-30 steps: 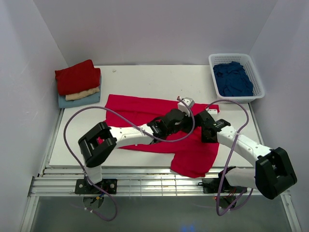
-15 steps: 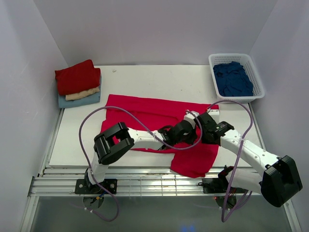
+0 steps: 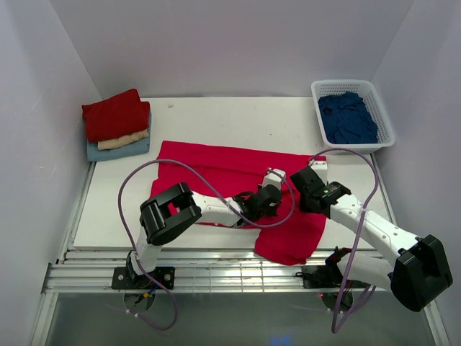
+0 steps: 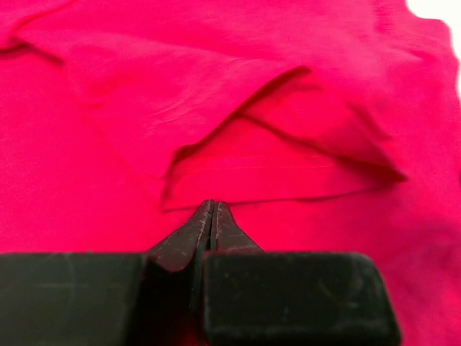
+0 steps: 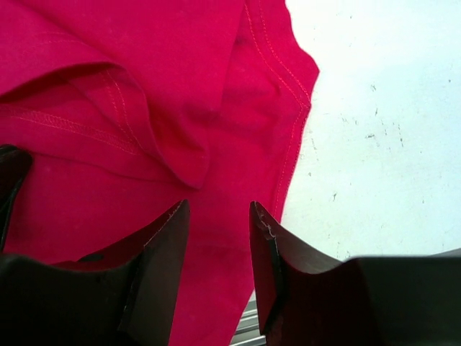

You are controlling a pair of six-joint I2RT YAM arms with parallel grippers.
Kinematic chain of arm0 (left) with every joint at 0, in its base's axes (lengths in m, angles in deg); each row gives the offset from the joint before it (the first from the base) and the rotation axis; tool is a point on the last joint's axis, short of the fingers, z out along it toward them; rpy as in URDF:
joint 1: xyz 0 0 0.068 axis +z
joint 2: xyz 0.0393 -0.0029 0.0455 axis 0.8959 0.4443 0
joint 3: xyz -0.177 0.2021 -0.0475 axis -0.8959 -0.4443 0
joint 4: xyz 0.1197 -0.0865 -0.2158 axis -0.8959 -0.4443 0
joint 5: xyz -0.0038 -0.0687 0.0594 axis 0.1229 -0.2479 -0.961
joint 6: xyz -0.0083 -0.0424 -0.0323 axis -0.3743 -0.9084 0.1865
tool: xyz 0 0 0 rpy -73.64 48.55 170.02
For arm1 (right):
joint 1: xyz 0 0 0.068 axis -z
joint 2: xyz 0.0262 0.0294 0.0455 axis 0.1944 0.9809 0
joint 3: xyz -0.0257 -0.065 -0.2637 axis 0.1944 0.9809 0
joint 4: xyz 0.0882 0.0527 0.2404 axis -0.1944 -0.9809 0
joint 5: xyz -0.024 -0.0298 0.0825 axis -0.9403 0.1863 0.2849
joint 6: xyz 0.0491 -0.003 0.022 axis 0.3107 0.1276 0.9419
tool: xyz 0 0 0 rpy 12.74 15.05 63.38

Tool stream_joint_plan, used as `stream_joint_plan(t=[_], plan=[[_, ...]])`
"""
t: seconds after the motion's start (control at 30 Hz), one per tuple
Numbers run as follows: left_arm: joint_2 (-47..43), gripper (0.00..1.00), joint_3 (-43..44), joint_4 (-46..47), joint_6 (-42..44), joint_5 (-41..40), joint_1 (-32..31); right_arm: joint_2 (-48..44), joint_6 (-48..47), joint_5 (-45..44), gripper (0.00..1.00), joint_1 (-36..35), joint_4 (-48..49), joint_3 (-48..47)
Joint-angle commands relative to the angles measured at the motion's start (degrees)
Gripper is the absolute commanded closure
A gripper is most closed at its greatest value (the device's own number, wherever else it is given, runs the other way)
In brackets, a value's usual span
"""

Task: Fold and stack the t-shirts
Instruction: Fold the tshirt

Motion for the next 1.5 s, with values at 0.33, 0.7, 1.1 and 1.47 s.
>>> stream_joint_plan(t=[0.33, 0.7, 1.1, 1.47], plan=[[-6.19, 0.91, -5.49, 0.87, -0.5, -10.07, 0.19, 9.09, -5.4, -4.75, 0.55, 0.84, 17.48, -1.26], [-10.58, 0.91, -9.53, 1.48, -1.46, -10.42, 0.19, 16.5, -11.47, -5.2, 0.58, 2.25, 30.93, -5.3], [-13.66, 0.92, -12.25, 2.01, -2.43, -11.83, 0.19, 27.11, -13.76, 3.14, 0.65, 2.25, 39.56, -7.24], [-16.39, 0.92, -13.66, 2.1, -1.2, -14.56, 0.19, 23.8, -12.96, 9.92, 0.92, 0.5, 39.22, -3.99]])
